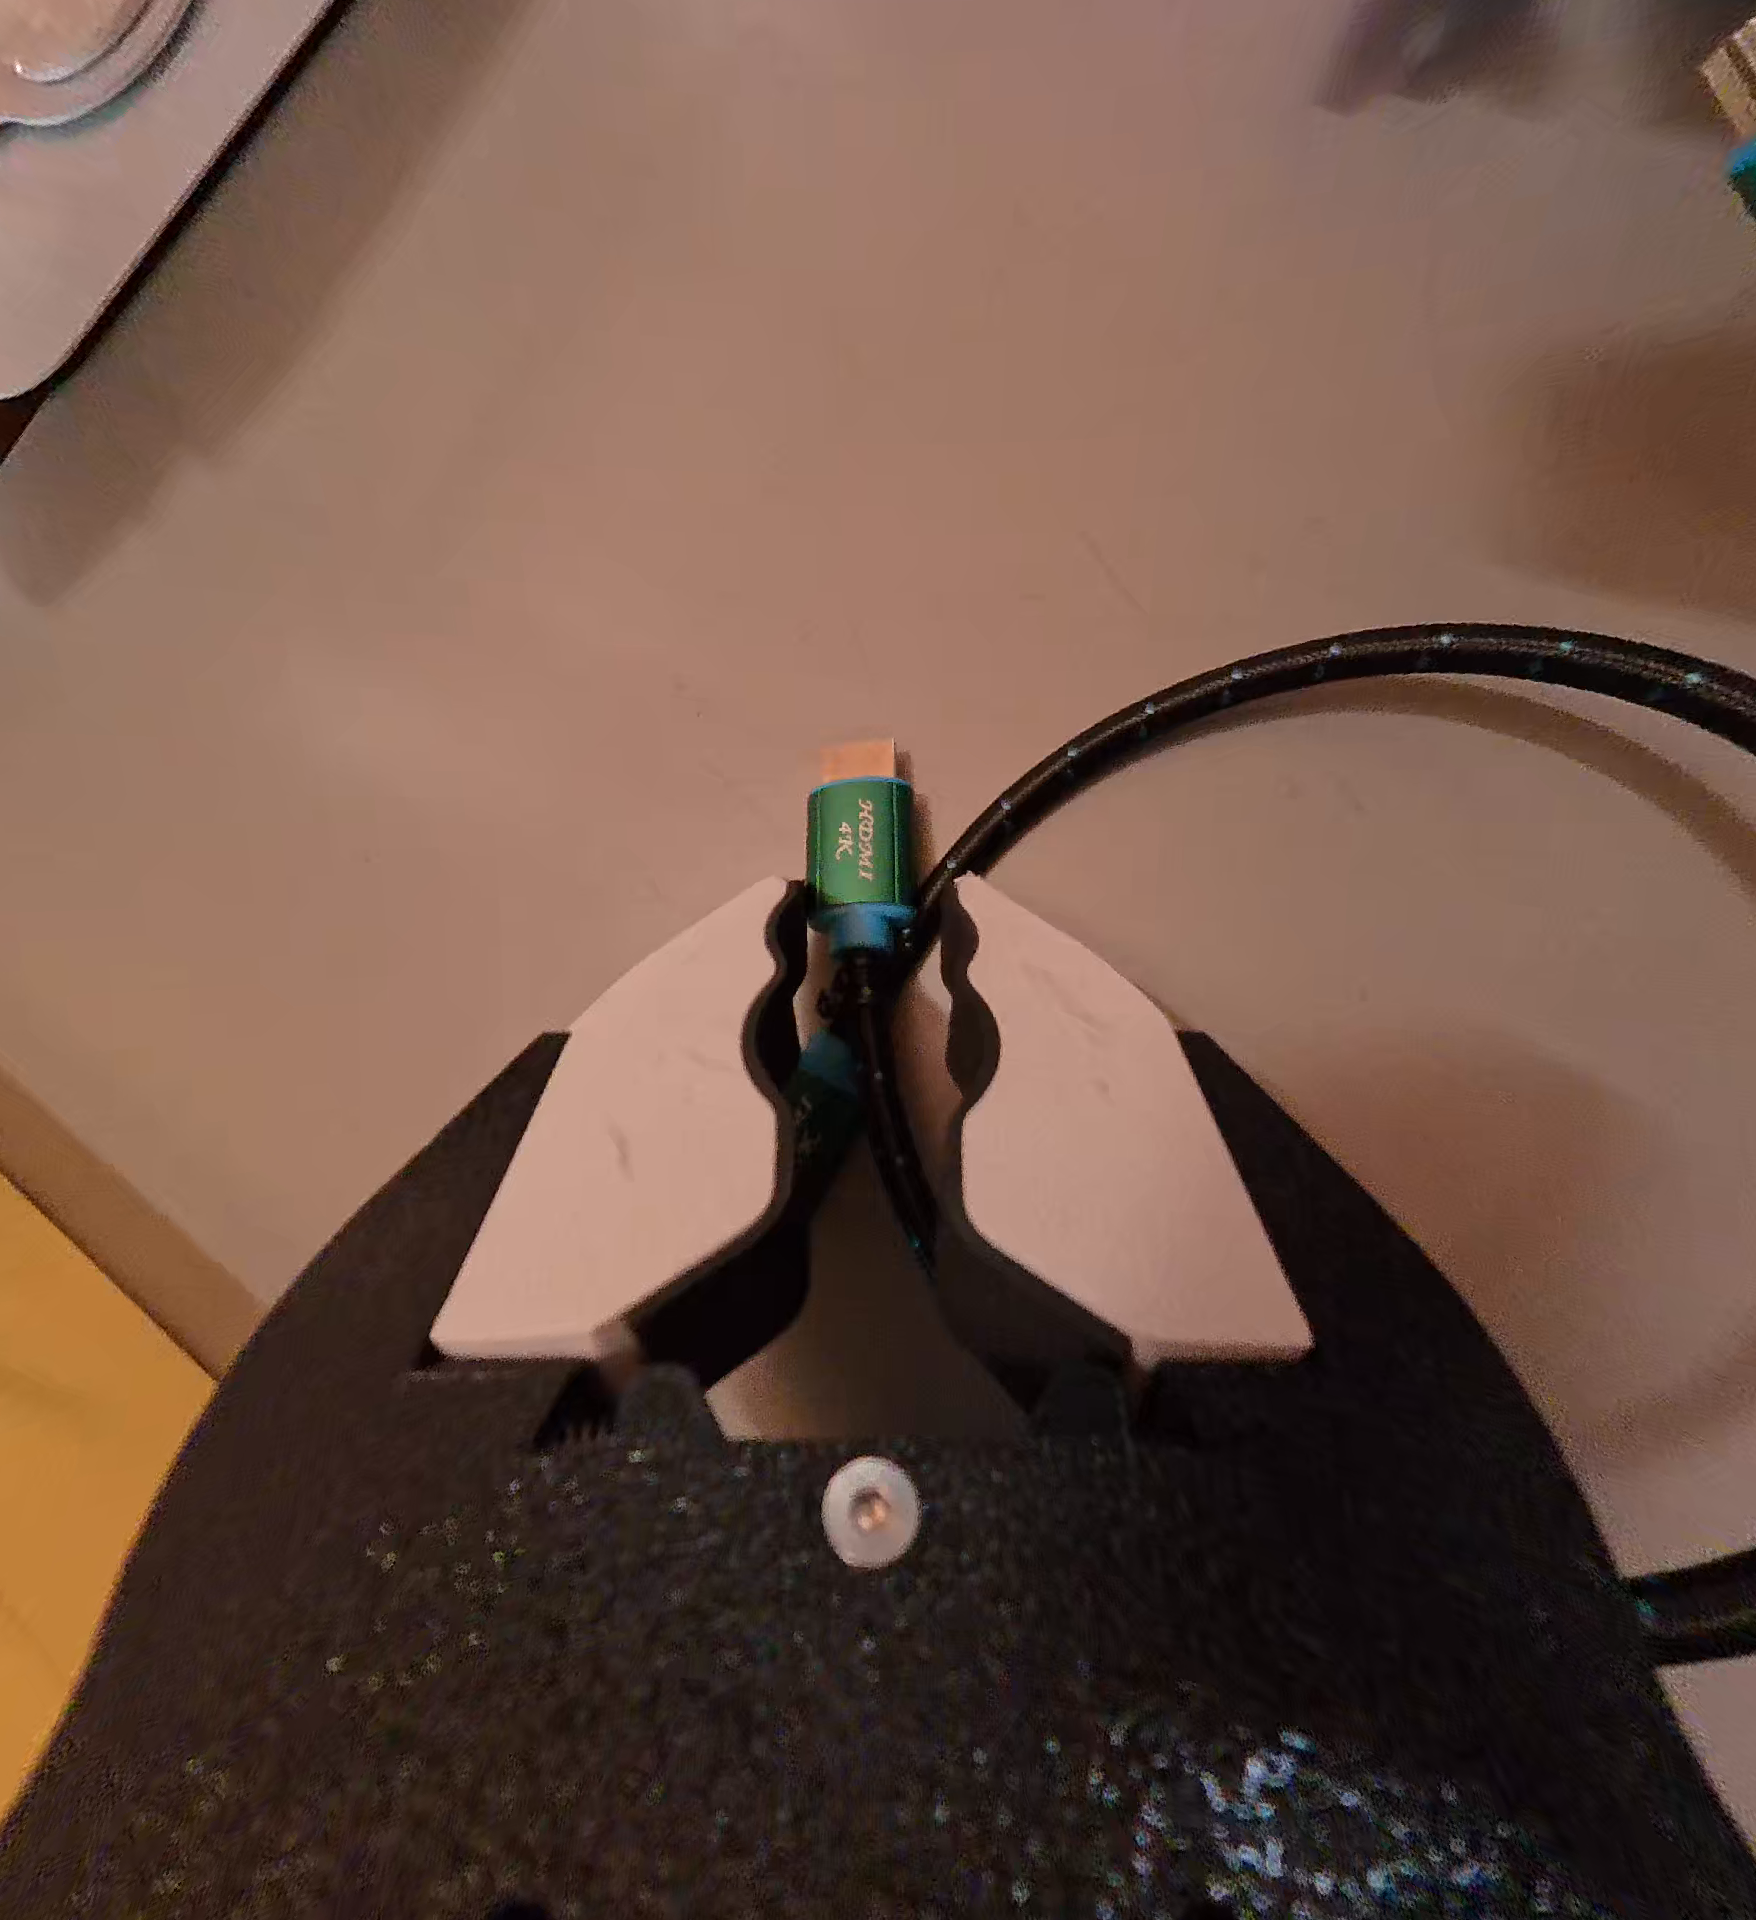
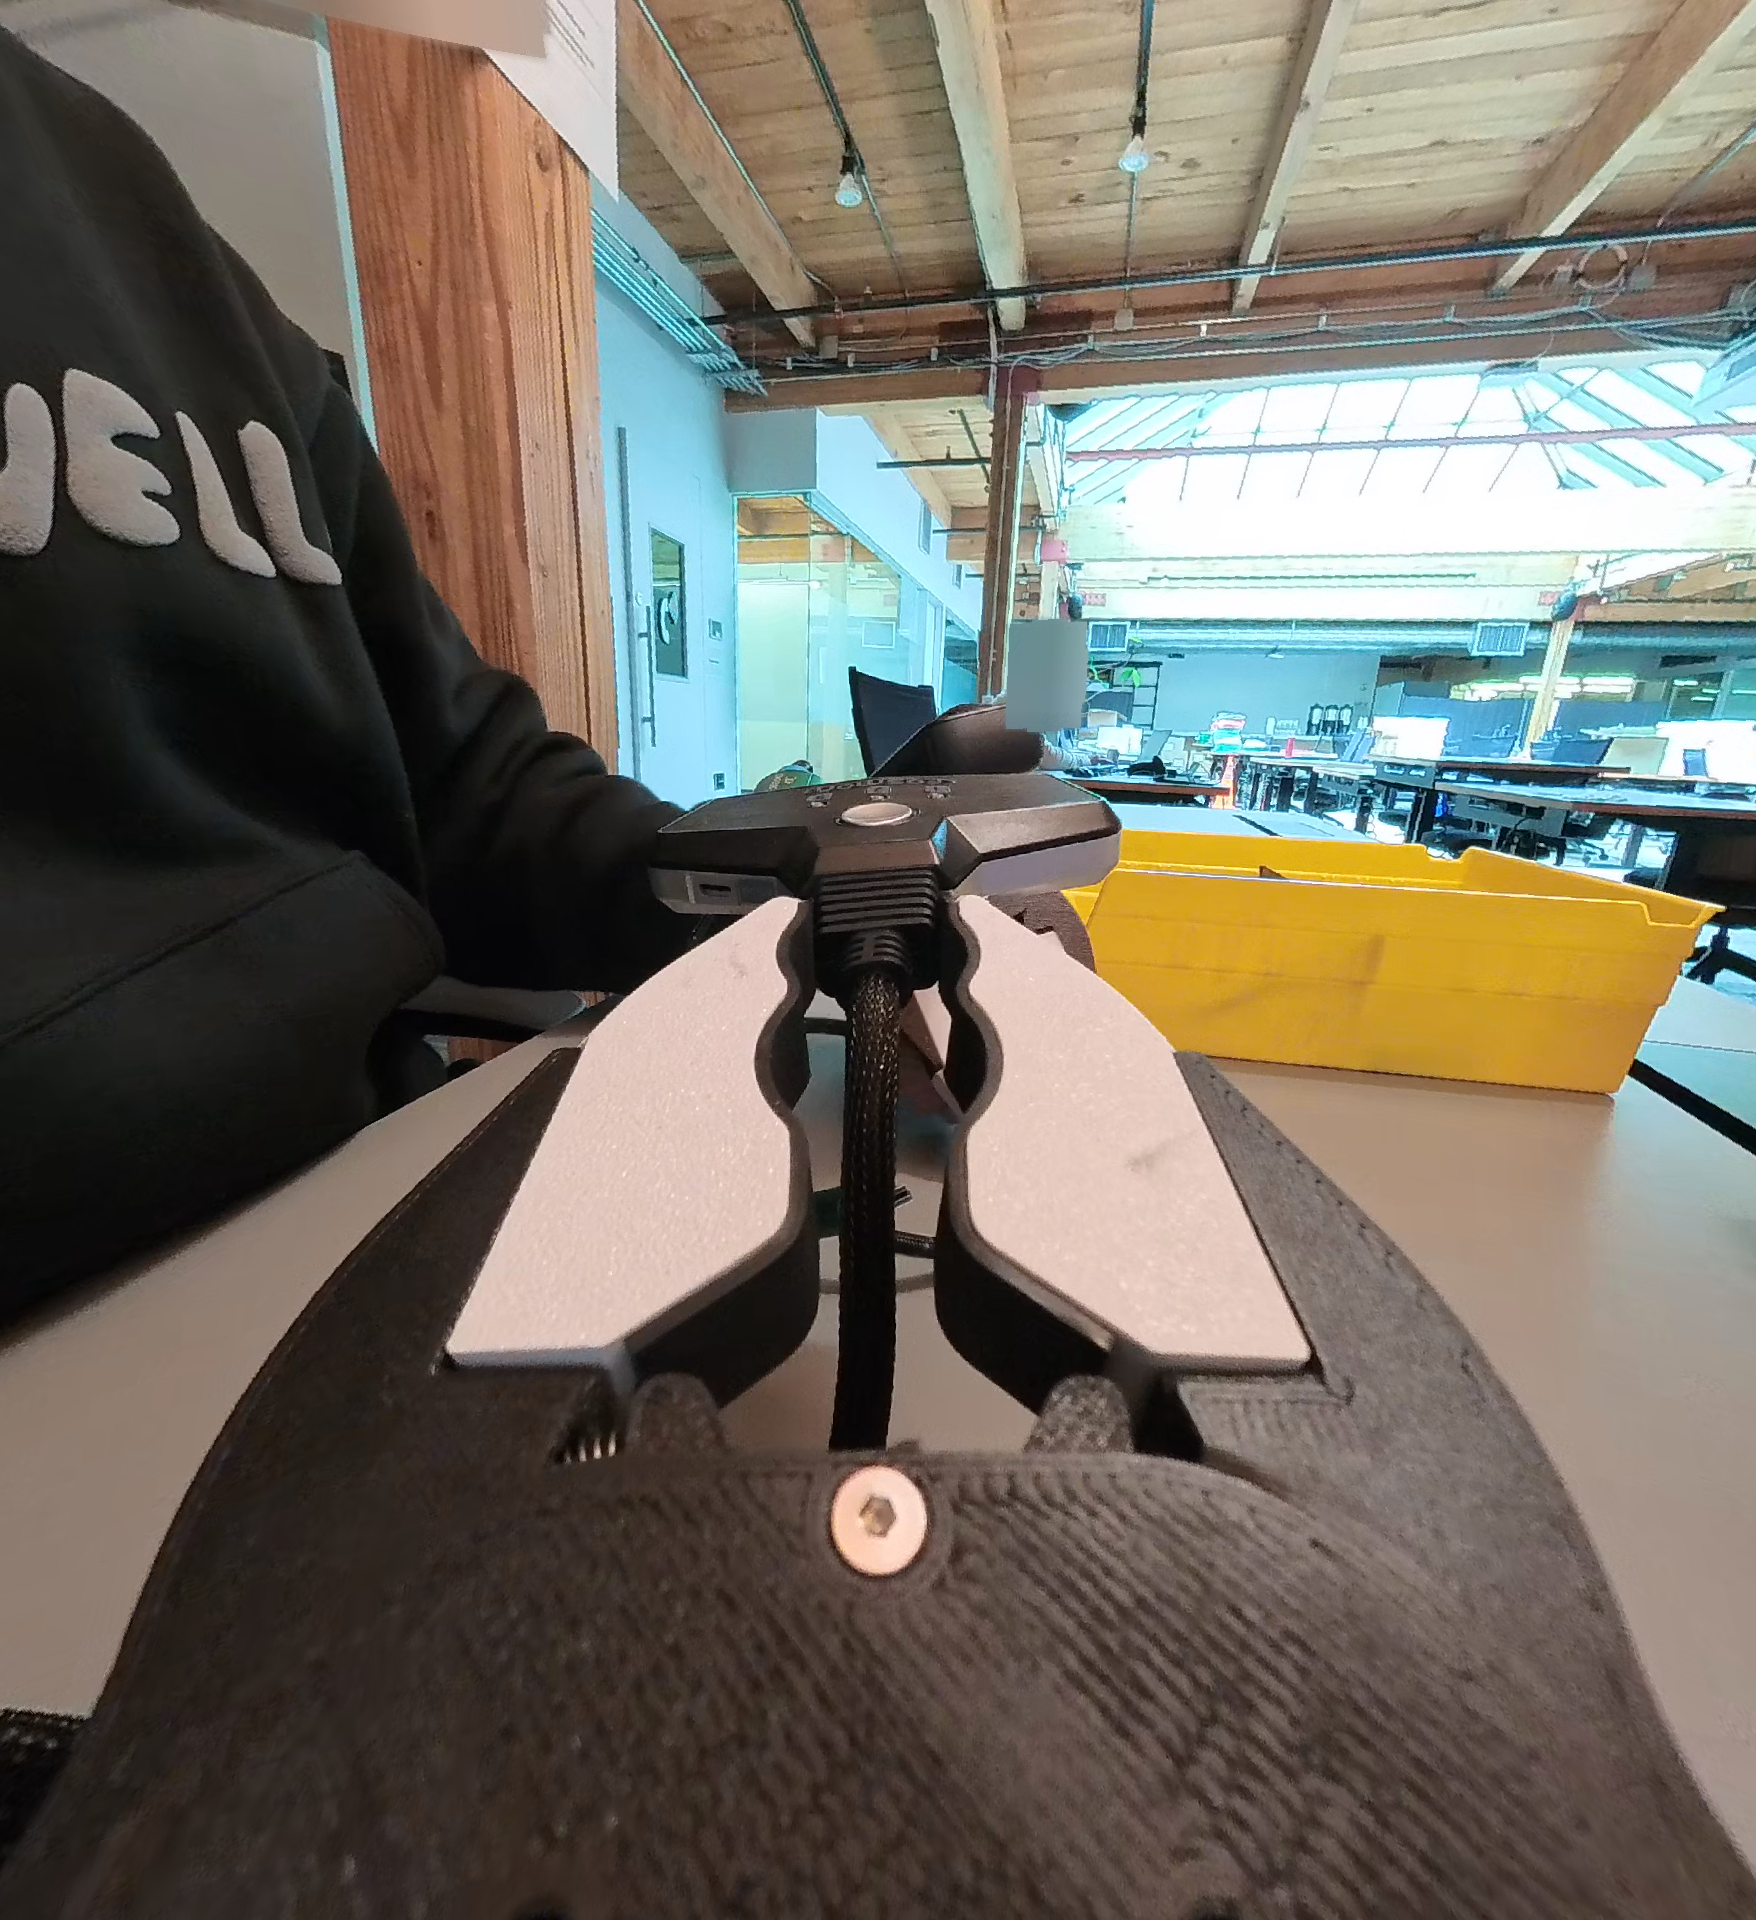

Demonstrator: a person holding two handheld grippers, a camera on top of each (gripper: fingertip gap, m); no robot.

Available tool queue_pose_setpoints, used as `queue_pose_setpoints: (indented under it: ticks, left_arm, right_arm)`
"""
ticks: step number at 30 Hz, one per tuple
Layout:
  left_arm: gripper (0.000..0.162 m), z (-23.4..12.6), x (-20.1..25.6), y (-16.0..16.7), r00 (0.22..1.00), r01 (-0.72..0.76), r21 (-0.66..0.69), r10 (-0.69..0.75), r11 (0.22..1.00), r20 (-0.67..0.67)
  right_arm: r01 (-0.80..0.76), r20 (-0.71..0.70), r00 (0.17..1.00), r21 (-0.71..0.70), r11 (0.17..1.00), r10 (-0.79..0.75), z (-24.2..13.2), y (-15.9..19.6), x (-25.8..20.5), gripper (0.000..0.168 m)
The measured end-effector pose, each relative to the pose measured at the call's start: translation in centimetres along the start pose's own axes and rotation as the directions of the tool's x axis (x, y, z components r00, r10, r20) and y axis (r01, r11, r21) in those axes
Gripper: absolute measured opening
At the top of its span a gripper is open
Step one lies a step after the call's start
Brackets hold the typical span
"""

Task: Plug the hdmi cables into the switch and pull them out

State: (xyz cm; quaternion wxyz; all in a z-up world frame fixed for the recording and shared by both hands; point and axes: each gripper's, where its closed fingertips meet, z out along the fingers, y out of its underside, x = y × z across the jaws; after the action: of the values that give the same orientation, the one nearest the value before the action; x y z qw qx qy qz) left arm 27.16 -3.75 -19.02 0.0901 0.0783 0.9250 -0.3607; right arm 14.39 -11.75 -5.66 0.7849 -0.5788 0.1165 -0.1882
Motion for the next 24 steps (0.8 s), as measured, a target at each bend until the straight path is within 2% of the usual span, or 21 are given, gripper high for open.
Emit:
queue_pose_setpoints:
  ticks: [7, 11, 14, 18, 24]
  left_arm:
    - [0.020, 0.06, -0.46, 0.14, 0.994, 0.086, -0.029, -0.087, 0.996, -0.071]
    - [0.020, -0.01, -0.69, 0.05, 0.972, 0.183, -0.005, -0.181, 0.983, -0.146]
    - [0.019, 0.01, -0.42, 0.13, 0.981, 0.130, -0.015, -0.131, 0.991, -0.145]
    - [0.020, 0.08, -0.63, 0.13, 0.964, 0.206, -0.041, -0.210, 0.978, -0.163]
    - [0.020, 0.19, -0.55, 0.25, 0.957, 0.206, -0.090, -0.219, 0.975, -0.191]
  right_arm:
    - [0.001, 0.000, 1.000, -0.001, 1.000, -0.001, 0.02, 0.01, -0.01, 0.022]
    - [0.003, 0.000, 1.000, -0.001, 1.000, -0.003, 0.02, 0.03, -0.03, 0.022]
    - [0.003, 0.001, 1.000, -0.002, 1.000, -0.003, 0.02, 0.03, -0.05, 0.022]
    - [0.004, 0.001, 1.000, -0.004, 1.000, -0.004, 0.04, 0.06, -0.05, 0.022]
    - [0.008, -0.001, 1.000, -0.003, 1.000, -0.008, 0.01, 0.04, -0.06, 0.022]
